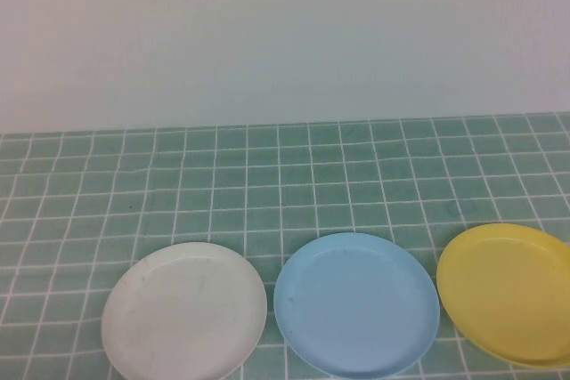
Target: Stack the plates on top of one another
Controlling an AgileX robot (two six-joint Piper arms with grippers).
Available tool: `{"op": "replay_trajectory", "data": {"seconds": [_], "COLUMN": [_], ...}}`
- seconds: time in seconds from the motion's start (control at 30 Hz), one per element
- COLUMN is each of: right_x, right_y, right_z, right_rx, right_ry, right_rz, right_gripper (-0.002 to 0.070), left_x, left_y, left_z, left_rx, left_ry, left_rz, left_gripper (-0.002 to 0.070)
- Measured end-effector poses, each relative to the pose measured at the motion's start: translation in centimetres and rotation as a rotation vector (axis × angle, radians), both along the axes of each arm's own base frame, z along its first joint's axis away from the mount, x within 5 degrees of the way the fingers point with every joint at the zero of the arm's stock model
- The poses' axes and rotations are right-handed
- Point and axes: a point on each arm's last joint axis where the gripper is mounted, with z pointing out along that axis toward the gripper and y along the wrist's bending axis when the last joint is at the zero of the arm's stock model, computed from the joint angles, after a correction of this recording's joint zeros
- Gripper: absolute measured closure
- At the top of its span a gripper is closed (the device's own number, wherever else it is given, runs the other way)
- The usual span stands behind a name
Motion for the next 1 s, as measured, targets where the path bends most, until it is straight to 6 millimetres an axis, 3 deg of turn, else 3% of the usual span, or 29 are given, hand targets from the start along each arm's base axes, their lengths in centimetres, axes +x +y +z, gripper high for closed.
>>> {"op": "replay_trajectory", "data": {"seconds": [0.07,0.73,0.9,1.0], "right_x": [0.00,0.00,0.00,0.00], "right_y": [0.00,0.00,0.00,0.00], "right_z": [0.00,0.00,0.00,0.00], "right_rx": [0.000,0.000,0.000,0.000], "right_ry": [0.000,0.000,0.000,0.000], "right_rz": [0.000,0.000,0.000,0.000], "right_gripper": [0.0678,0.0678,0.0678,0.0678], "left_x": [-0.03,-0.03,0.04,0.16], "left_y": [-0.02,-0.02,0.27,-0.10], "left_z": [-0.77,-0.77,-0.52,0.00], "left_rx": [0.000,0.000,0.109,-0.015], "left_ry": [-0.009,-0.009,-0.039,-0.097], "left_rz": [-0.003,-0.003,-0.001,-0.009], "left_gripper": [0.0675,0.0675,0.0675,0.0675]}}
